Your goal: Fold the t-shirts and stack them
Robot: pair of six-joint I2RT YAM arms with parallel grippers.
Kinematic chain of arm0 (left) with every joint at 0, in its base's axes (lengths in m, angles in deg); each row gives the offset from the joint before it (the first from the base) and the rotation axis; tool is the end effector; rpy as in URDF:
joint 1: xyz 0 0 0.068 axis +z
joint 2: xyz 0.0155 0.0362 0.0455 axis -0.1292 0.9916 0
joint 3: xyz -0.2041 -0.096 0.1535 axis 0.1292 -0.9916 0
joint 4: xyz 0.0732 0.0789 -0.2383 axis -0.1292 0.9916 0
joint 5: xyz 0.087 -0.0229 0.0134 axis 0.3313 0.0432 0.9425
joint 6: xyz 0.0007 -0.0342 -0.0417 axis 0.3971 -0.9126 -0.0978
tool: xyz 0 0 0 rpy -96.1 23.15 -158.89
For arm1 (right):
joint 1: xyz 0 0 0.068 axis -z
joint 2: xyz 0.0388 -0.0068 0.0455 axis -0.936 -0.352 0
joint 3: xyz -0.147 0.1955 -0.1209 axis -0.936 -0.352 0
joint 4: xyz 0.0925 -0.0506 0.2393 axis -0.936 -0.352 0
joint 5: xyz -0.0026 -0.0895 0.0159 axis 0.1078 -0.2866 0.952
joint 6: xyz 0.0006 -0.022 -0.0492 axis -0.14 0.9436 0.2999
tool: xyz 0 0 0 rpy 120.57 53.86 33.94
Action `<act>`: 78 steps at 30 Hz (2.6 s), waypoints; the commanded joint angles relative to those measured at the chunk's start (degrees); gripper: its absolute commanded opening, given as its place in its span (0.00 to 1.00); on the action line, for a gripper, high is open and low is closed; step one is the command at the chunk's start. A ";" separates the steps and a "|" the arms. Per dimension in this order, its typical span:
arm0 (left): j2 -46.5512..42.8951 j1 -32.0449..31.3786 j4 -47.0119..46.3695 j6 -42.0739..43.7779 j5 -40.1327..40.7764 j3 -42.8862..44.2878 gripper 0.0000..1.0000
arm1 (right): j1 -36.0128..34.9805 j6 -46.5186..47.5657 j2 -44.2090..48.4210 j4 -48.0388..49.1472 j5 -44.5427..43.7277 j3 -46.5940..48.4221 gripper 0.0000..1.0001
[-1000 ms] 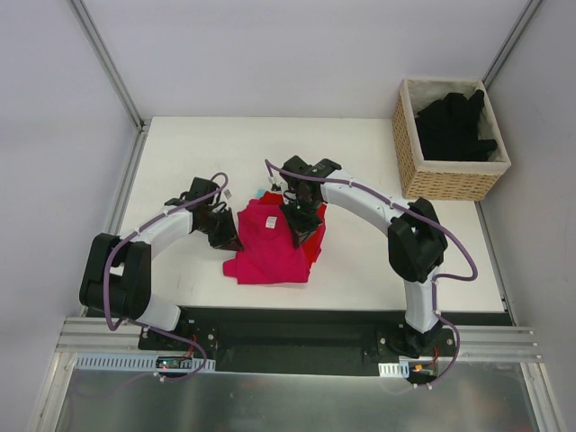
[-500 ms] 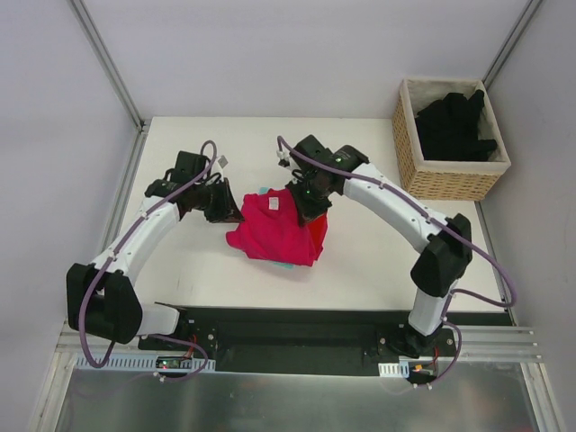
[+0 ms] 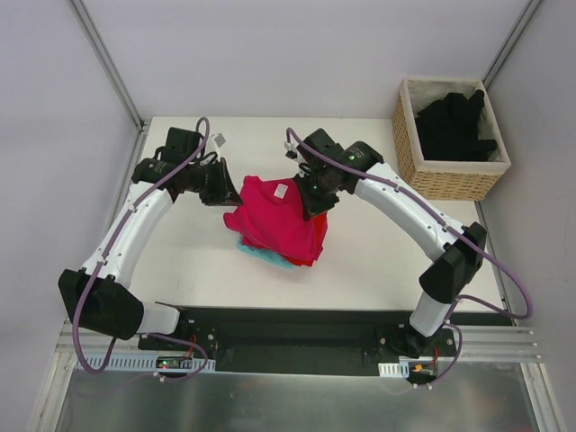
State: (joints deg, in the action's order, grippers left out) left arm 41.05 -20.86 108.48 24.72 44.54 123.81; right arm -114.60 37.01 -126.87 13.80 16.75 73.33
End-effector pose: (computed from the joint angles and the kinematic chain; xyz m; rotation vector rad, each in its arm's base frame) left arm 0.2682 -0.0816 0.3476 0.0435 2.4175 -0.8905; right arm 0.2534 0.2597 0.3594 -1.0635 2.3969 0.3952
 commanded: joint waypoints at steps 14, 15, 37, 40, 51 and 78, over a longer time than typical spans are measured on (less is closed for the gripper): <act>4.70 0.25 11.54 1.14 0.23 15.85 0.00 | 0.74 -2.99 2.49 0.45 -0.93 0.48 0.01; 4.79 0.25 11.19 1.49 0.41 15.51 0.00 | 0.91 -3.08 2.58 0.45 -0.93 0.12 0.01; 5.14 0.25 9.95 0.35 -2.49 9.96 0.00 | 1.97 -10.81 11.99 4.85 -1.37 -18.68 0.01; 5.58 0.25 10.04 0.17 -2.40 9.79 0.00 | 2.06 -10.55 11.99 5.99 -1.11 -19.48 0.01; 8.92 0.25 13.99 -1.32 -2.84 18.40 0.00 | 1.97 -12.48 10.05 6.16 2.59 -18.68 0.01; 3.28 0.25 7.58 -1.67 0.94 2.67 0.00 | -1.29 -11.43 8.57 7.40 -0.31 -20.18 0.01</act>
State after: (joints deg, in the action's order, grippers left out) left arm 41.20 -20.94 119.48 22.91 43.51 125.08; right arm -116.81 22.60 -116.22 25.69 18.85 50.01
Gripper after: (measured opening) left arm 0.009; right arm 0.050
